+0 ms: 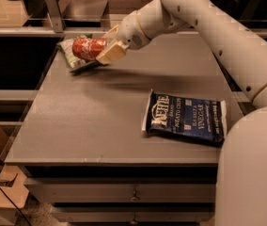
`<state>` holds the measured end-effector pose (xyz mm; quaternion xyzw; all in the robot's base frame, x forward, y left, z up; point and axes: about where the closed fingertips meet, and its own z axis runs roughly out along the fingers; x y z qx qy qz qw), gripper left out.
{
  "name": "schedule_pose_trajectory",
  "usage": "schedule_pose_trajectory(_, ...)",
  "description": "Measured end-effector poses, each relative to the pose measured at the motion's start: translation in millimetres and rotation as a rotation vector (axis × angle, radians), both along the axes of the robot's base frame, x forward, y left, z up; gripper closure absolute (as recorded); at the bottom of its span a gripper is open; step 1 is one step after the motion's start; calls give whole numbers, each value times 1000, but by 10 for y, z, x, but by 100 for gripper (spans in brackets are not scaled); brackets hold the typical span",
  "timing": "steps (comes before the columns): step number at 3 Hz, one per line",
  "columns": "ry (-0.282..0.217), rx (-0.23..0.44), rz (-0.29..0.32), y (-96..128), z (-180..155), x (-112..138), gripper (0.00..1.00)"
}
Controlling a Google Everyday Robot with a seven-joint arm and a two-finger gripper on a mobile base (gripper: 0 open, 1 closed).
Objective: Move coke can near green jalapeno chip bag
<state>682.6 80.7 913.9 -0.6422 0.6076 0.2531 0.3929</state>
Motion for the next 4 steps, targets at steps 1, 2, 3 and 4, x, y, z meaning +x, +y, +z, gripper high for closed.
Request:
schedule_pose_trajectory(1,62,-2,39,158,-190,-85,36)
schedule_pose_trajectory(2,103,-4,69,263,-317,-171,13)
schedule_pose_trajectory(3,105,-4,73,287,-331,-176,0)
schedule_pose_trajectory(4,105,-4,73,288,-331,-176,0)
